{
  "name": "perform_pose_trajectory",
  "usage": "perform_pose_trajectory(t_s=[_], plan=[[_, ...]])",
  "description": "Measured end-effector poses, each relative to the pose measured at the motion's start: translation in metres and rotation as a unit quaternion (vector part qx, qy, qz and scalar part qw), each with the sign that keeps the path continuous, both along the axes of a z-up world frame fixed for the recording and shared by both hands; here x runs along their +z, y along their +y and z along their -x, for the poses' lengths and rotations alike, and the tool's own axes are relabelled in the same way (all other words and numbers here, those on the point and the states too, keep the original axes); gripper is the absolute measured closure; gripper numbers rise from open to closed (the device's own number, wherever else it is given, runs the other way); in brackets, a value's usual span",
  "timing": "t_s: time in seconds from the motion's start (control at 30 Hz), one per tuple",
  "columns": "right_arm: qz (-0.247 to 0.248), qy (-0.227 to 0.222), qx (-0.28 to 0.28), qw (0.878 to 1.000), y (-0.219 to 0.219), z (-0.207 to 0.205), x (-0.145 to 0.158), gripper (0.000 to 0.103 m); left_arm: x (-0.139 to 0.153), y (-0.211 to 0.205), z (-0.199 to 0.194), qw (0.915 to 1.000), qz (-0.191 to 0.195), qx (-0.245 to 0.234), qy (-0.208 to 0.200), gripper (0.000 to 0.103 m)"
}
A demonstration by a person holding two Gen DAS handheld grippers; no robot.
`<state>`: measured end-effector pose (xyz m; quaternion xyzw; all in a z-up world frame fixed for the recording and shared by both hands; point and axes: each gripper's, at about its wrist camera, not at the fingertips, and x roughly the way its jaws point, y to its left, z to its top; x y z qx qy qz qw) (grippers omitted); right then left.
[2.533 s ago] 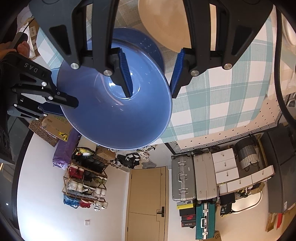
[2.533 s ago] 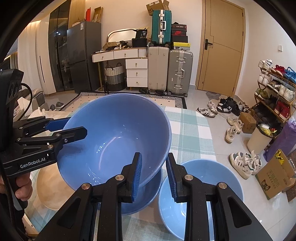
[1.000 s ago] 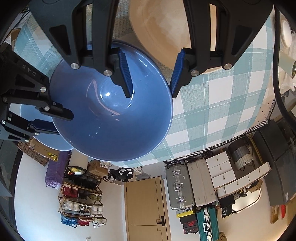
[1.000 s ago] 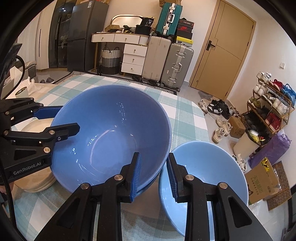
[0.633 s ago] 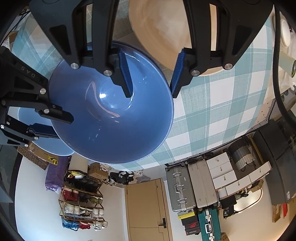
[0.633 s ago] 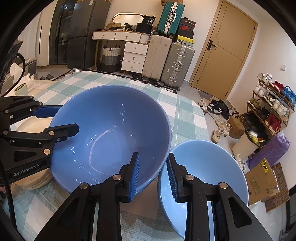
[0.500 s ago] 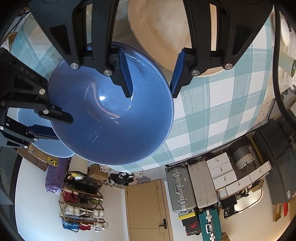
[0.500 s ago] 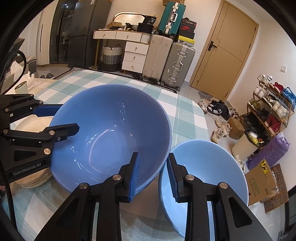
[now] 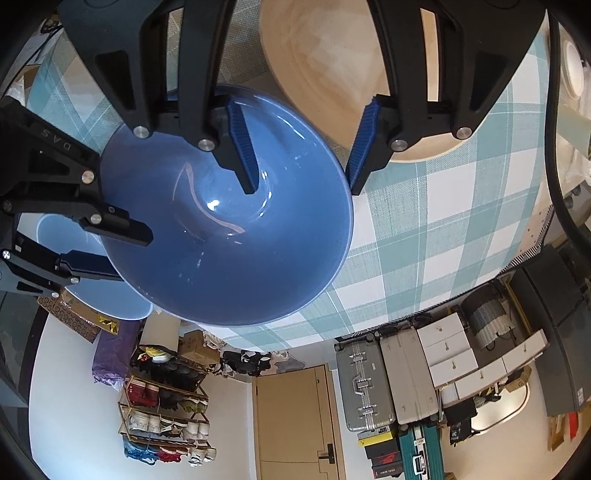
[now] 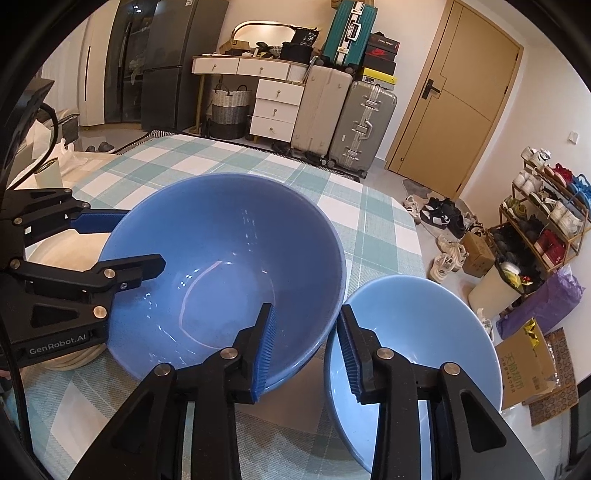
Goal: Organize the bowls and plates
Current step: 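Lower the held bowl into the other light-blue bowl, then open both grippers to release the nested bowl, then move both tools to the next light-blue bowl, lowering the right gripper to its rim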
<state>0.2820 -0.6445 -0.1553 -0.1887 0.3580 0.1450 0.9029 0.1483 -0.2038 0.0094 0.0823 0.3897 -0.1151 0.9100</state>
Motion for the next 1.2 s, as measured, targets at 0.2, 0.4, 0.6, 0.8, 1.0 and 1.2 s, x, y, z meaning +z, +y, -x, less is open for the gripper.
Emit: perform_pose_trajectory(t_s=[0.2, 0.4, 0.6, 0.8, 1.0, 1.2], plan=[[0.009, -0.006, 0.016, 1.0, 0.007, 0.007, -0.001, 0.054, -0.001, 0.002, 0.0, 0.9999, 0.012, -0.003, 0.006, 0.054], [0.011, -0.003, 0.021, 1.0, 0.008, 0.01, 0.0, 0.047, 0.001, 0.005, 0.001, 0.9994, 0.03, -0.004, 0.015, 0.038], [-0.014, -0.009, 0.024, 1.0, 0.001, 0.017, 0.011, 0.022, 0.01, 0.016, 0.003, 0.998, 0.061, 0.003, 0.018, 0.027], [-0.031, -0.019, 0.013, 0.999, -0.008, 0.022, 0.028, 0.013, 0.022, 0.022, 0.008, 0.9965, 0.081, 0.016, 0.01, 0.002], [-0.064, -0.026, -0.002, 0.998, -0.027, 0.029, 0.046, 0.008, 0.035, 0.019, 0.02, 0.9961, 0.086, 0.018, -0.003, 0.002], [-0.088, -0.034, -0.03, 0.995, -0.055, 0.04, 0.062, 0.003, 0.045, 0.006, 0.035, 0.9944, 0.106, 0.0, 0.003, 0.002]])
